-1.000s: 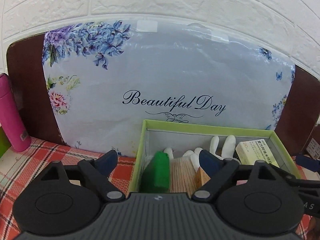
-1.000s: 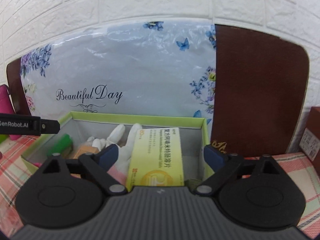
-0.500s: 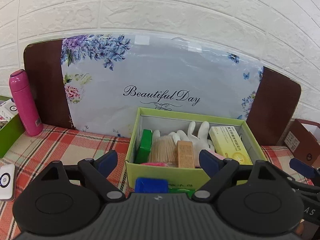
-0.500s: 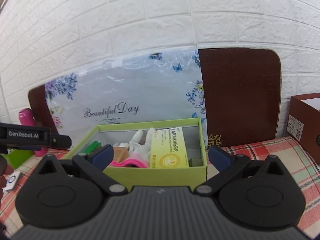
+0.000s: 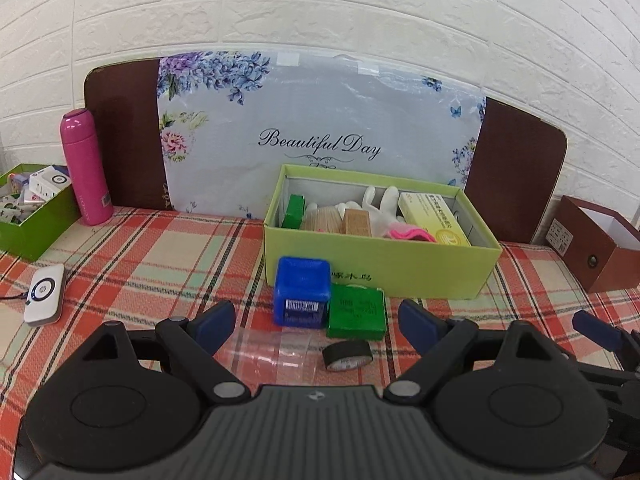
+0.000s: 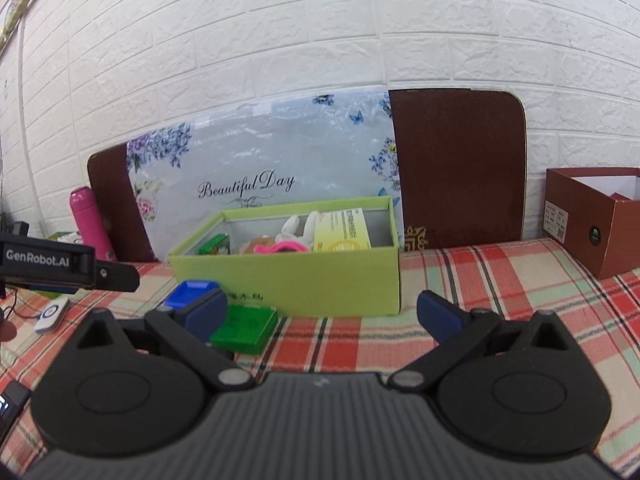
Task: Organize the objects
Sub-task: 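Withdraw both tools from the green box toward the remaining items, then grasp the clear plastic cup with left tool while right grasps the black tape roll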
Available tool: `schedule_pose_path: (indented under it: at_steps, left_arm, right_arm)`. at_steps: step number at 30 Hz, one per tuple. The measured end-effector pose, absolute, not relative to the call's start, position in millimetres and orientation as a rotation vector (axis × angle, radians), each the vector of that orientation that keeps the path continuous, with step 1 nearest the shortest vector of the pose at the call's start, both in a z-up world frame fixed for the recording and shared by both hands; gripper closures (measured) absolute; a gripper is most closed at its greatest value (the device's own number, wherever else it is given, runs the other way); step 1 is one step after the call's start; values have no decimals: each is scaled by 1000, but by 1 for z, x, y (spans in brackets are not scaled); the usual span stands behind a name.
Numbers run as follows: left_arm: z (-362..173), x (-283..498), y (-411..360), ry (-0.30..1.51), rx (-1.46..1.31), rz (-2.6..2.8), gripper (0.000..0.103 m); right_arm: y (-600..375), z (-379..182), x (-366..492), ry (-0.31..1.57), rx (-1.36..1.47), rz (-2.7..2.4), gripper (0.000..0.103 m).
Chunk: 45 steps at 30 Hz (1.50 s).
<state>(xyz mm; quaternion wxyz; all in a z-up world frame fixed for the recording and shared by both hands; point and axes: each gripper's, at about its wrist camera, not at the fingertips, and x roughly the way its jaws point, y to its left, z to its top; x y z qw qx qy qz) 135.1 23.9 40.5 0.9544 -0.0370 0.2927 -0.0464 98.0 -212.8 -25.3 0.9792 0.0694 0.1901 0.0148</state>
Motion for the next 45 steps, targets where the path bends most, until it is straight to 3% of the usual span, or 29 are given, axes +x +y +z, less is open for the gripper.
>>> schedule_pose_path:
  at_steps: [24, 33, 36, 37, 39, 40, 45]
  left_arm:
    - [-21, 90, 79, 725, -189, 51, 11]
    - [-14, 122, 41, 617, -129, 48, 11]
    - [-27, 143, 39, 642, -141, 90, 22]
    - [-31, 149, 38, 657, -134, 89, 31]
    - [-40, 157, 42, 689, -109, 94, 50]
    - [-44, 157, 48, 701, -116, 96, 69]
    - [-43, 137, 92, 656, -255, 182, 71]
  right_arm:
    - [-177, -69, 72, 485, 97, 139, 0]
    - [-176, -76, 75, 514, 99, 134, 0]
    - [-179, -77, 75, 522, 101, 127, 0]
    - [-179, -78, 76, 524, 100, 128, 0]
    - [-179, -79, 78, 528, 100, 130, 0]
    - [-179, -79, 79, 529, 100, 134, 0]
    - [-165, -82, 97, 539, 71, 172, 0]
